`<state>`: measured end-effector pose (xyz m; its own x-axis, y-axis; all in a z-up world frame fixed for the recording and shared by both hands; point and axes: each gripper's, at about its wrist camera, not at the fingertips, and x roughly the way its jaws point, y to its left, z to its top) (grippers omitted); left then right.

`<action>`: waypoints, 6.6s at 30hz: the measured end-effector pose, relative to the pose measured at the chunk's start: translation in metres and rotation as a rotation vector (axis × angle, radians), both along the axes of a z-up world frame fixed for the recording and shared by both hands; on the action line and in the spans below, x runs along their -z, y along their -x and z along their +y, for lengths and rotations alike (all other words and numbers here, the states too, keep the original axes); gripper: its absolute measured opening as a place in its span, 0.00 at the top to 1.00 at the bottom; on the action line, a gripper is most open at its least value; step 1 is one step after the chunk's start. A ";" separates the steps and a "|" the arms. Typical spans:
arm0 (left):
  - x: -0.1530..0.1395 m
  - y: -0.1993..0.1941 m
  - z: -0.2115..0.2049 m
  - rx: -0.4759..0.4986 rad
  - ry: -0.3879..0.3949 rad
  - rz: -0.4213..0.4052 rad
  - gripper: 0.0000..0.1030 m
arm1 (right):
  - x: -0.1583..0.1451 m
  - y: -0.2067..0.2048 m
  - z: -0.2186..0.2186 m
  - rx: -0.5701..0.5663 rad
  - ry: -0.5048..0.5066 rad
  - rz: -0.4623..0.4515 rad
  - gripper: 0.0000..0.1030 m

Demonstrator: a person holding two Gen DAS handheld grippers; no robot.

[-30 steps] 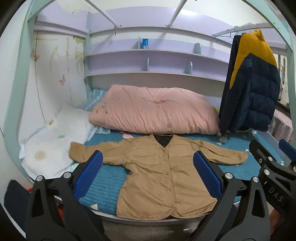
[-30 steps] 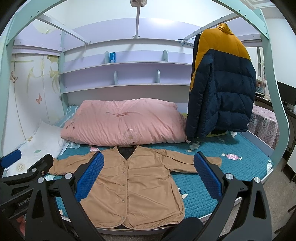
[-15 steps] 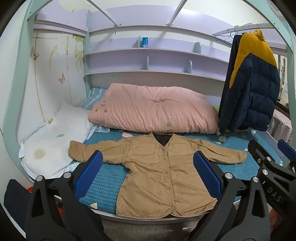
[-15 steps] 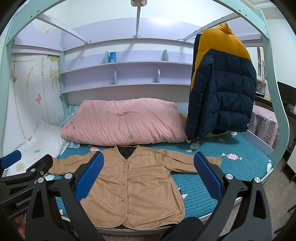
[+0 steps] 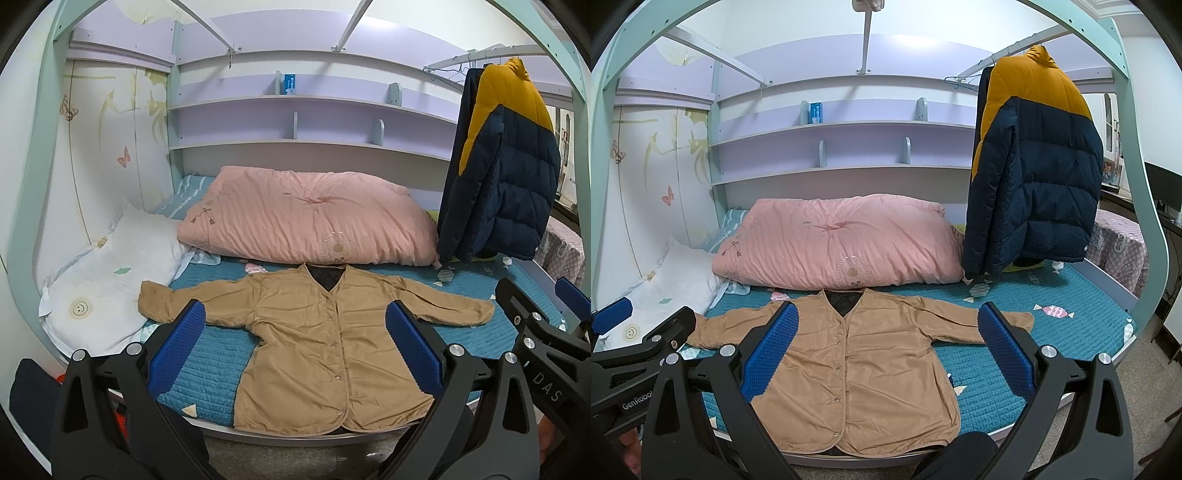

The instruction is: Fold large clothes

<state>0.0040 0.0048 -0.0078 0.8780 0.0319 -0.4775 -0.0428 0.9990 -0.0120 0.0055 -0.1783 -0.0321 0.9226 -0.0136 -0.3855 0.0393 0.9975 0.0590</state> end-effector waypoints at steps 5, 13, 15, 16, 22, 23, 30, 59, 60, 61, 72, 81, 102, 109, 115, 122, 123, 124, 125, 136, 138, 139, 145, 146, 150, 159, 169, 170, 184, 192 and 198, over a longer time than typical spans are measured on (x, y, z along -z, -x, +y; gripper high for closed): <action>0.000 0.000 0.000 0.000 0.000 0.002 0.05 | 0.000 0.000 0.000 0.002 0.007 0.000 0.08; 0.003 -0.006 0.004 0.012 0.011 0.030 0.05 | 0.004 -0.006 0.001 -0.004 0.009 0.023 0.08; 0.004 -0.008 0.006 0.018 0.016 0.035 0.05 | 0.004 -0.007 0.002 -0.003 0.012 0.024 0.08; 0.004 -0.009 0.007 0.017 0.015 0.035 0.05 | 0.004 -0.008 0.003 -0.004 0.012 0.025 0.08; 0.011 -0.018 0.011 0.018 0.023 0.056 0.05 | 0.006 -0.015 0.005 -0.006 0.014 0.043 0.08; 0.013 -0.021 0.013 0.017 0.023 0.062 0.05 | 0.008 -0.018 0.006 -0.011 0.011 0.049 0.08; 0.037 -0.054 0.045 -0.037 0.063 0.122 0.05 | 0.021 -0.051 0.028 -0.056 0.034 0.112 0.08; 0.228 -0.254 0.377 -0.631 0.440 0.560 0.04 | 0.170 -0.337 0.253 -0.352 0.078 0.594 0.26; 0.236 -0.265 0.389 -0.643 0.467 0.568 0.04 | 0.174 -0.344 0.259 -0.356 0.072 0.610 0.33; 0.241 -0.270 0.396 -0.650 0.483 0.573 0.04 | 0.179 -0.354 0.265 -0.367 0.062 0.624 0.35; 0.310 -0.316 0.428 -0.601 0.646 0.655 0.05 | 0.262 -0.430 0.311 -0.433 0.004 0.852 0.86; 0.340 -0.328 0.439 -0.595 0.636 0.601 0.66 | 0.326 -0.429 0.320 -0.397 0.067 0.909 0.87; 0.243 -0.320 0.371 -0.488 0.349 0.435 0.94 | 0.268 -0.415 0.260 -0.343 -0.055 0.790 0.87; 0.210 -0.319 0.308 -0.407 0.189 0.384 0.94 | 0.239 -0.392 0.178 -0.261 -0.117 0.717 0.87; 0.191 -0.326 0.228 -0.291 0.112 0.381 0.94 | 0.231 -0.368 0.101 -0.182 -0.134 0.673 0.87; 0.185 -0.347 0.120 -0.135 0.162 0.412 0.94 | 0.228 -0.340 0.013 -0.057 -0.181 0.599 0.87; 0.185 -0.353 0.097 -0.107 0.154 0.423 0.94 | 0.230 -0.336 -0.004 -0.042 -0.198 0.591 0.87; 0.185 -0.357 0.081 -0.088 0.143 0.429 0.94 | 0.231 -0.336 -0.016 -0.028 -0.214 0.592 0.87; 0.185 -0.361 0.065 -0.071 0.129 0.433 0.94 | 0.233 -0.335 -0.030 -0.005 -0.234 0.596 0.87; 0.232 -0.400 -0.111 0.111 0.055 0.538 0.94 | 0.249 -0.333 -0.148 0.174 -0.368 0.587 0.87; 0.252 -0.400 -0.133 0.128 0.026 0.574 0.93 | 0.254 -0.332 -0.158 0.177 -0.393 0.595 0.87; 0.263 -0.399 -0.142 0.134 0.011 0.599 0.93 | 0.256 -0.332 -0.162 0.182 -0.402 0.599 0.87; 0.327 -0.397 -0.182 0.182 -0.066 0.755 0.79 | 0.263 -0.330 -0.184 0.206 -0.436 0.608 0.84; 0.330 -0.393 -0.185 0.193 -0.075 0.754 0.65 | 0.262 -0.329 -0.185 0.210 -0.426 0.606 0.84; 0.321 -0.377 -0.187 0.223 -0.037 0.726 0.34 | 0.261 -0.326 -0.191 0.236 -0.421 0.592 0.84; 0.268 -0.362 -0.196 0.319 0.016 0.630 0.27 | 0.264 -0.332 -0.213 0.281 -0.460 0.589 0.84; 0.262 -0.397 -0.220 0.302 -0.003 0.632 0.27 | 0.270 -0.325 -0.274 0.403 -0.495 0.547 0.53; 0.263 -0.400 -0.224 0.308 -0.001 0.635 0.27 | 0.272 -0.321 -0.284 0.429 -0.510 0.535 0.46; 0.297 -0.424 -0.258 0.256 -0.057 0.664 0.28 | 0.297 -0.304 -0.381 0.640 -0.680 0.472 0.17; 0.368 -0.447 -0.233 0.170 0.043 0.788 0.99 | 0.312 -0.311 -0.393 0.664 -0.601 0.525 0.17; 0.369 -0.441 -0.244 0.157 -0.041 0.744 0.99 | 0.325 -0.318 -0.398 0.636 -0.624 0.553 0.17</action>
